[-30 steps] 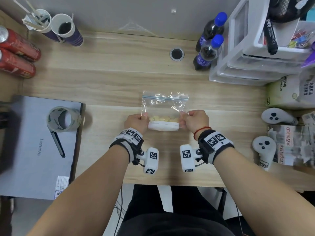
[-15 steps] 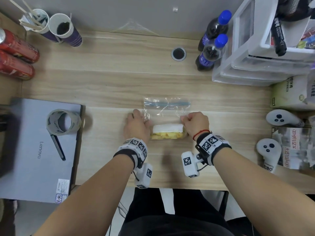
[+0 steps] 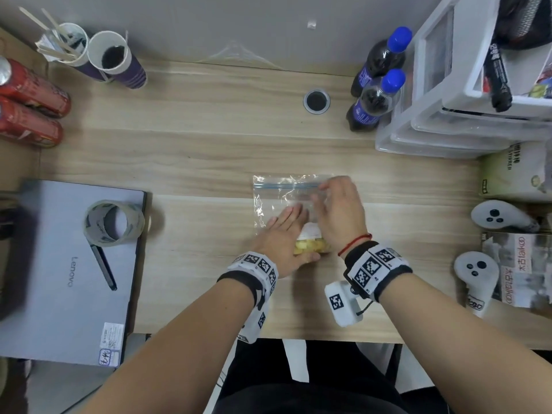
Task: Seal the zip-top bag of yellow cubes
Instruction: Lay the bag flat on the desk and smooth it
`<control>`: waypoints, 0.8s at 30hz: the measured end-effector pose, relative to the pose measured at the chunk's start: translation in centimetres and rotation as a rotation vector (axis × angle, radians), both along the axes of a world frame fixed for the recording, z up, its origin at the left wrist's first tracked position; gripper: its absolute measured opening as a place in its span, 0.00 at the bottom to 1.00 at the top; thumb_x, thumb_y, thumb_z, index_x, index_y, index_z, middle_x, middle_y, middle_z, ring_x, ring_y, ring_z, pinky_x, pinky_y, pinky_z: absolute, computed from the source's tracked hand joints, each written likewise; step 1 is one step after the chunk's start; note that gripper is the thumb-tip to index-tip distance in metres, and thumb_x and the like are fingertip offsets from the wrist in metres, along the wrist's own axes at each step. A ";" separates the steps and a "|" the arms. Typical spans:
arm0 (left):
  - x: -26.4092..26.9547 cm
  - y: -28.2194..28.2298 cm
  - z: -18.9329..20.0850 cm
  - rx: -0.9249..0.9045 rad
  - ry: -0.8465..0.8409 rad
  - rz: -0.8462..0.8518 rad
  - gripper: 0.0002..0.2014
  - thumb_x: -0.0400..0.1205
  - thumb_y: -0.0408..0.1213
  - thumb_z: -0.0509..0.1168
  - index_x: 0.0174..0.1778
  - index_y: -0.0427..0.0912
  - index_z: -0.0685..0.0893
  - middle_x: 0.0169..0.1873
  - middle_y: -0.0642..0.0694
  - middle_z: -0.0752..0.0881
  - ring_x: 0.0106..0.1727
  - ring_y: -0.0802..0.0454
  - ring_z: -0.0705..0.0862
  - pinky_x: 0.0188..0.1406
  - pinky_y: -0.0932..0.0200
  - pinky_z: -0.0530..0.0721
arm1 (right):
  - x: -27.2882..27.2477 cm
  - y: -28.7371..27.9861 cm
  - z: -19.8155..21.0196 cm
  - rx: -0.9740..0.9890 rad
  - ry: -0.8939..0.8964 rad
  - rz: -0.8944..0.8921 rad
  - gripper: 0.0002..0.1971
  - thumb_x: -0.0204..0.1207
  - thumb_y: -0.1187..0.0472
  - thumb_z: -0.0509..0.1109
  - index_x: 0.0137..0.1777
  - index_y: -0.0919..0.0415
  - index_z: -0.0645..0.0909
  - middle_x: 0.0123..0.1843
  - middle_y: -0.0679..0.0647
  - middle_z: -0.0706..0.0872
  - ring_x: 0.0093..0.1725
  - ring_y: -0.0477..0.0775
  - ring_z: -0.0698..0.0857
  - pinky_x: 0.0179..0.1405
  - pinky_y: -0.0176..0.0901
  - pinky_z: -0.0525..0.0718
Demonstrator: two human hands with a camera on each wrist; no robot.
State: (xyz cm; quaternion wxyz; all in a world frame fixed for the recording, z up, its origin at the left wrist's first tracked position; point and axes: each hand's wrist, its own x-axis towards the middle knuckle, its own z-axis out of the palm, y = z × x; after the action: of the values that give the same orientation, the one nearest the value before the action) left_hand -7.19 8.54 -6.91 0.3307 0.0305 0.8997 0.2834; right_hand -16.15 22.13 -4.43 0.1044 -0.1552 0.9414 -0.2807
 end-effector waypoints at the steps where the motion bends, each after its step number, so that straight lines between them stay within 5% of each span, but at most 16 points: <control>1: 0.0 0.0 0.1 0.003 0.028 0.010 0.47 0.76 0.70 0.53 0.85 0.48 0.45 0.85 0.50 0.44 0.85 0.52 0.43 0.83 0.48 0.43 | 0.6 -0.8 0.3 0.006 -0.040 0.151 0.15 0.82 0.53 0.61 0.62 0.62 0.78 0.64 0.58 0.82 0.64 0.58 0.79 0.66 0.48 0.76; 4: 0.2 0.0 0.1 0.019 0.074 0.049 0.42 0.77 0.59 0.58 0.84 0.50 0.49 0.85 0.49 0.51 0.85 0.49 0.51 0.84 0.47 0.51 | 3.0 -1.0 -0.3 0.153 -0.305 0.483 0.30 0.85 0.41 0.45 0.81 0.57 0.65 0.84 0.55 0.66 0.83 0.53 0.62 0.83 0.50 0.59; 8: -0.1 -0.4 -0.3 0.005 -0.020 -0.009 0.50 0.73 0.74 0.52 0.84 0.53 0.37 0.84 0.54 0.38 0.84 0.57 0.36 0.82 0.51 0.39 | 2.4 2.3 -1.8 0.255 -0.445 0.549 0.34 0.82 0.38 0.33 0.85 0.52 0.41 0.88 0.48 0.43 0.85 0.44 0.40 0.86 0.47 0.42; 16: 0.8 -4.3 -0.1 -0.050 -0.041 0.005 0.33 0.81 0.67 0.28 0.82 0.62 0.39 0.81 0.57 0.30 0.82 0.58 0.30 0.83 0.47 0.39 | 1.0 4.9 -2.1 0.397 -0.421 0.548 0.32 0.82 0.38 0.30 0.84 0.48 0.35 0.86 0.43 0.34 0.84 0.42 0.32 0.85 0.48 0.38; 21: 1.4 -7.3 0.7 -0.125 -0.045 0.146 0.29 0.84 0.61 0.28 0.83 0.63 0.43 0.82 0.59 0.34 0.83 0.57 0.34 0.84 0.45 0.42 | 1.1 4.8 -2.1 0.390 -0.425 0.542 0.31 0.83 0.39 0.30 0.84 0.48 0.34 0.86 0.44 0.34 0.84 0.43 0.32 0.85 0.50 0.39; 24: 0.2 -6.6 1.5 -0.246 0.018 0.219 0.31 0.85 0.60 0.32 0.84 0.54 0.45 0.84 0.54 0.38 0.84 0.55 0.36 0.82 0.50 0.37 | 1.3 4.8 -2.1 0.391 -0.426 0.534 0.32 0.83 0.39 0.30 0.84 0.48 0.34 0.86 0.44 0.33 0.84 0.43 0.32 0.85 0.50 0.39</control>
State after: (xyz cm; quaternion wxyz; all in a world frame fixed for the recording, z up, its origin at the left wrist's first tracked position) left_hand -6.98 1.98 -5.39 0.2909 -0.1059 0.9285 0.2051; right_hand -14.82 26.88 -6.57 0.3941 -0.3101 0.8610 -0.0851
